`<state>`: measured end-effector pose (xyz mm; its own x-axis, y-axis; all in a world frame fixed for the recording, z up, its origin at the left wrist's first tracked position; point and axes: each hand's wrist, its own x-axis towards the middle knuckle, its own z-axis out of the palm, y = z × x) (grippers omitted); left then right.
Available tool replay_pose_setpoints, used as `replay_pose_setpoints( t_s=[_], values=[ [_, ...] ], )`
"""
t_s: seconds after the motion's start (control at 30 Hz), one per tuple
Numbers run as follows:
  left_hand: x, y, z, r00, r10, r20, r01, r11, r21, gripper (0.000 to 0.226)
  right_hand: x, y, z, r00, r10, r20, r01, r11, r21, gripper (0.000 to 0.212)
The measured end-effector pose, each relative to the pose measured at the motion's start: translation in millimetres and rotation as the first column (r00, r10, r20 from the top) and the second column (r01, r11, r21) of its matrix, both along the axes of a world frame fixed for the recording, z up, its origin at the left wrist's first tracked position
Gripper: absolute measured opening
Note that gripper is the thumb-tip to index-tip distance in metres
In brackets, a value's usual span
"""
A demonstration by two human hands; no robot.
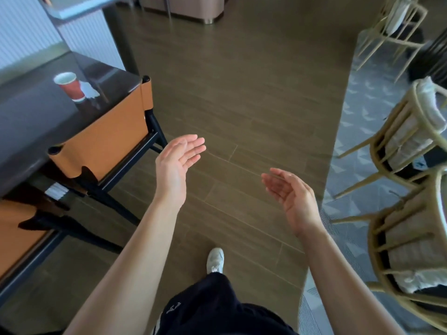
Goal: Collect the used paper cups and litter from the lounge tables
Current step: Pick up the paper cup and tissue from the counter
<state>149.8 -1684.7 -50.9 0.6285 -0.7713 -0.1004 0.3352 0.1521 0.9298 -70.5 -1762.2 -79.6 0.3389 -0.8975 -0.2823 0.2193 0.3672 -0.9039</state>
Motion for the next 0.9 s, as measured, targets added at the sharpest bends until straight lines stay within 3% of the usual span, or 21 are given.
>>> replay_pose_setpoints(
  t_s=[0.57, 0.9],
  values=[
    [108, -190, -2, 0.996, 0.064, 0.057, -0.067, 0.997, 0.049, 0.033, 122, -217, 4, 0.993, 0.114, -0.008, -0.115, 0.993, -0.025, 0.03],
    [148, -317, -3, 0.96, 0.273, 0.057, -0.275, 0.961, 0.016, 0.031, 183, -386, 4, 0.948, 0.317, -0.043, -0.318, 0.948, -0.024, 0.029]
  ],
)
